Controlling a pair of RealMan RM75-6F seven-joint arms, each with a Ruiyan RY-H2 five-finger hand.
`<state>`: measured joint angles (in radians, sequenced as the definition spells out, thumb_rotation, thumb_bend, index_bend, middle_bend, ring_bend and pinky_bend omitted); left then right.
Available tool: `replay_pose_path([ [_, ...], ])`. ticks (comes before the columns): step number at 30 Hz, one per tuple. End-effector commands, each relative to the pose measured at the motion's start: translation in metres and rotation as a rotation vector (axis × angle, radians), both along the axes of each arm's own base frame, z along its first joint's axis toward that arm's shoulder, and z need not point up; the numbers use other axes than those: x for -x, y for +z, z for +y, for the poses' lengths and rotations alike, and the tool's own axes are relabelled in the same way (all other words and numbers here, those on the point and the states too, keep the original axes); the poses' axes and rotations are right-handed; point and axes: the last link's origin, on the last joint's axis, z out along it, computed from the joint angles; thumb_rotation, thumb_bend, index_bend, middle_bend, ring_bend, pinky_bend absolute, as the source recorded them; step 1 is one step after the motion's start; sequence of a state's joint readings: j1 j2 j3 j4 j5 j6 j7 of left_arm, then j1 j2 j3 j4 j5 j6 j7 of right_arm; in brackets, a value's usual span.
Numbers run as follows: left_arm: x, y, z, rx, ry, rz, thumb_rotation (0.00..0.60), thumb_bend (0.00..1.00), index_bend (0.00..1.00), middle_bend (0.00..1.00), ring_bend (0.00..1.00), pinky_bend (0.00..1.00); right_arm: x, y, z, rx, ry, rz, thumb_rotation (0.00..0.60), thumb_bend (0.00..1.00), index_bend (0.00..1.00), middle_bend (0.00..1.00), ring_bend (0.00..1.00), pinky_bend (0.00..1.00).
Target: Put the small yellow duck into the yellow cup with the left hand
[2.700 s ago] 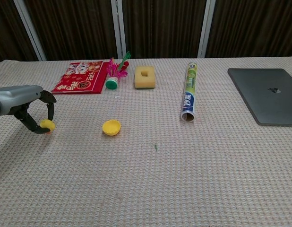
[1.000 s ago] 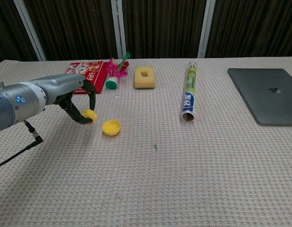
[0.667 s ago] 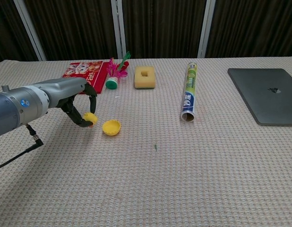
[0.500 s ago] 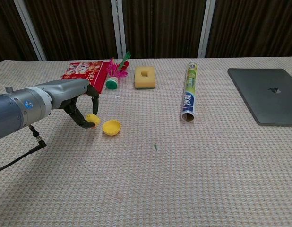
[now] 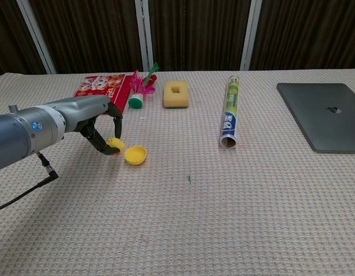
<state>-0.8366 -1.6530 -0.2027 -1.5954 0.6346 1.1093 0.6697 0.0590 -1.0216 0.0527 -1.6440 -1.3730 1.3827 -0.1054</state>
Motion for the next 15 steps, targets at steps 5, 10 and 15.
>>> replay_pose_path([
  [5,-0.0025,0.0031,0.0008,-0.005,0.017,-0.042,0.6,0.32,0.53,0.14,0.08,0.0,-0.0003,-0.0005,-0.0008,-0.002,0.003,0.001,0.6,0.0,0.1,0.0,0.0,0.0],
  [10,-0.0048,0.0034,-0.0002,0.0,0.036,-0.081,0.6,0.32,0.54,0.14,0.08,0.0,-0.0012,-0.0013,-0.0017,-0.006,0.007,-0.001,0.6,0.0,0.1,0.0,0.0,0.0],
  [15,-0.0084,0.0036,-0.0011,0.003,0.017,-0.076,0.6,0.32,0.54,0.14,0.08,0.0,-0.0021,-0.0019,-0.0031,-0.009,0.012,-0.004,0.6,0.0,0.1,0.0,0.0,0.0],
])
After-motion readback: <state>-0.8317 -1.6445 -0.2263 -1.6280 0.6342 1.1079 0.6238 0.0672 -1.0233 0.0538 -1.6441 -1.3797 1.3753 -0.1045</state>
